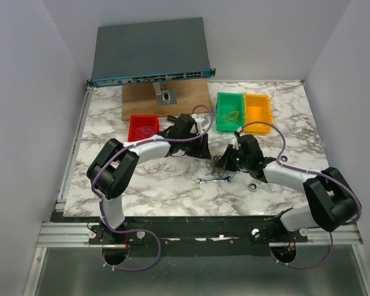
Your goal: Untangle the cables
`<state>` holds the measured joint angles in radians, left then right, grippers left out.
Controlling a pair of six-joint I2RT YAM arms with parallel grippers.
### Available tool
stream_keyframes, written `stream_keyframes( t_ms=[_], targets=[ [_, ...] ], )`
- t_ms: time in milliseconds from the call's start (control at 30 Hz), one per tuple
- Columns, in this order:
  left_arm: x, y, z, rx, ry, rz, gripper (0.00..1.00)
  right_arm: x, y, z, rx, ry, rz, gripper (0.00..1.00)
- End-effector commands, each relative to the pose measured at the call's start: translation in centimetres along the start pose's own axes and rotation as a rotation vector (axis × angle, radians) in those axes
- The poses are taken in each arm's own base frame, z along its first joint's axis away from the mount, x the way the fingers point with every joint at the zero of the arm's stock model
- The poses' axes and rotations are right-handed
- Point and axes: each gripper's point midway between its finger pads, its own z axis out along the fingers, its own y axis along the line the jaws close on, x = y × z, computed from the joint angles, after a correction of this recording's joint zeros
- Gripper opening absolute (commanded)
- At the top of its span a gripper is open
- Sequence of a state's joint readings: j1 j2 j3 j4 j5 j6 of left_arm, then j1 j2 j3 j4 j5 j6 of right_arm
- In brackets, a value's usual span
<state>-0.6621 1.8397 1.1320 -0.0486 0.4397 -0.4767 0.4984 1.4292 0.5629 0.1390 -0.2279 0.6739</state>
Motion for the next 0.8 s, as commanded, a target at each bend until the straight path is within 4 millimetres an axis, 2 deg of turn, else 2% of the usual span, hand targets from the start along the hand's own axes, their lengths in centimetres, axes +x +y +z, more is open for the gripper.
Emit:
stream_keyframes(
  t_ms=[0, 200, 400, 467, 567, 667, 733, 767],
  targets=[
    [0.9, -0.1, 0.6, 0.027, 0.054, -0.027, 0.45, -1.7, 0.7, -1.1, 0.021, -0.058, -0.008, 0.01],
    [1.7, -0.3, 1.0, 0.054, 0.094, -0.053, 0.51, -2.7, 0.5, -1.6, 0.058, -0.095, -0.001, 0.01],
    [2.2, -0.7, 1.5, 0.086, 0.128, -0.077, 0.51, -3.3, -0.1, -1.4, 0.096, -0.131, 0.036, 0.01],
    [2.5, -0.9, 1.6, 0.108, 0.142, -0.085, 0.45, -3.6, 0.2, -1.2, 0.089, -0.131, 0.038, 0.01],
    [2.7, -1.8, 1.8, 0.171, 0.158, -0.096, 0.29, -3.9, 0.6, -1.1, 0.078, -0.134, 0.050, 0.01],
    [2.9, -1.4, 2.1, 0.150, 0.173, -0.098, 0.19, -4.4, 1.1, -1.1, 0.066, -0.146, 0.053, 0.01],
    [2.7, -1.3, 2.0, 0.144, 0.169, -0.089, 0.00, -4.7, 1.2, -1.4, 0.071, -0.154, 0.053, 0.01],
    [2.5, -1.4, 1.8, 0.143, 0.160, -0.082, 0.00, -5.0, 1.0, -1.6, 0.083, -0.167, 0.055, 0.01]
  ],
)
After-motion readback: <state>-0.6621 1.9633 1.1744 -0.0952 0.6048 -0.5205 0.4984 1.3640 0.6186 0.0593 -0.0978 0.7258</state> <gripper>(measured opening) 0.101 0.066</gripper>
